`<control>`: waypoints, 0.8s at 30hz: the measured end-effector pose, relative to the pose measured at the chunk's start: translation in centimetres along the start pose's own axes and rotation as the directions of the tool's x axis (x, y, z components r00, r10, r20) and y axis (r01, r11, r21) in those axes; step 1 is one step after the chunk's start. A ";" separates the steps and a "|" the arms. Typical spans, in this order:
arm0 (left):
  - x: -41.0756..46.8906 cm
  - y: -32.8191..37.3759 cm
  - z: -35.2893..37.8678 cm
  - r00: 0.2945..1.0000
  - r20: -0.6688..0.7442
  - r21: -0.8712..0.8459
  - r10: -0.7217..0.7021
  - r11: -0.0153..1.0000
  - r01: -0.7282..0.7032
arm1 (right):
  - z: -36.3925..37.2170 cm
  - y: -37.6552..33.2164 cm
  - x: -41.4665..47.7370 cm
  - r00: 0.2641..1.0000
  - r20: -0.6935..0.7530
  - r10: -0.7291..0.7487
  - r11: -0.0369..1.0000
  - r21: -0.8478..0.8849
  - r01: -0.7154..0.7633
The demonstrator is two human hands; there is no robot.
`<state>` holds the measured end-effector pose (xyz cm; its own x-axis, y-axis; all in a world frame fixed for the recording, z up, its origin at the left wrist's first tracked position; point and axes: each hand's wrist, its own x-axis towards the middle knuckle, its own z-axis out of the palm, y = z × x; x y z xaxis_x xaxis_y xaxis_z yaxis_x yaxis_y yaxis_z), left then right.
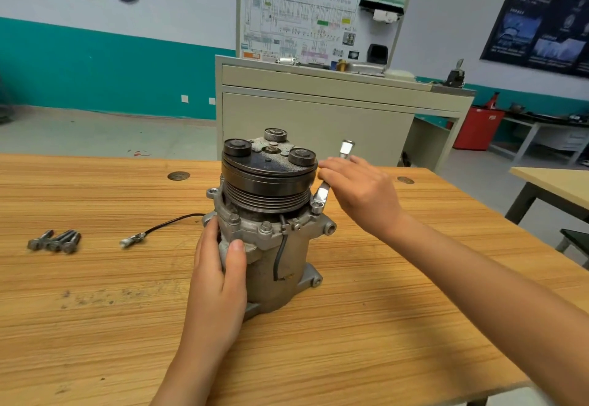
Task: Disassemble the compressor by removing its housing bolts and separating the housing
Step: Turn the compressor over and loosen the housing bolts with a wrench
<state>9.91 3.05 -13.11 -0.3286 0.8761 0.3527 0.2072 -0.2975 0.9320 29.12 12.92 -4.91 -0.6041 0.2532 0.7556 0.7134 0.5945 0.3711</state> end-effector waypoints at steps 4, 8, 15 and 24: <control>0.0 0.0 0.1 1.000 0.001 -0.016 -0.008 1.000 0.008 | 0.6 -1.1 0.3 0.995 -0.004 0.098 0.992 0.076 -0.097; 0.0 -0.1 0.0 1.000 0.003 -0.008 0.002 1.000 -0.002 | -3.2 -1.2 0.3 0.868 -0.043 0.494 0.833 0.307 -0.459; 0.0 -0.1 0.3 1.000 -0.019 -0.017 0.007 1.000 -0.007 | -10.1 -3.6 -2.3 0.735 0.559 0.383 0.924 -0.236 -0.302; -0.1 0.1 0.2 1.000 -0.020 -0.025 -0.012 1.000 0.012 | -9.3 -5.7 -0.6 0.644 0.642 0.415 0.909 -0.326 -0.262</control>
<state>10.18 3.02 -13.08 -0.3495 0.8719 0.3431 0.1799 -0.2969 0.9378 28.73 2.26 -2.45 -0.3210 0.9001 0.2947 0.9218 0.2255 0.3153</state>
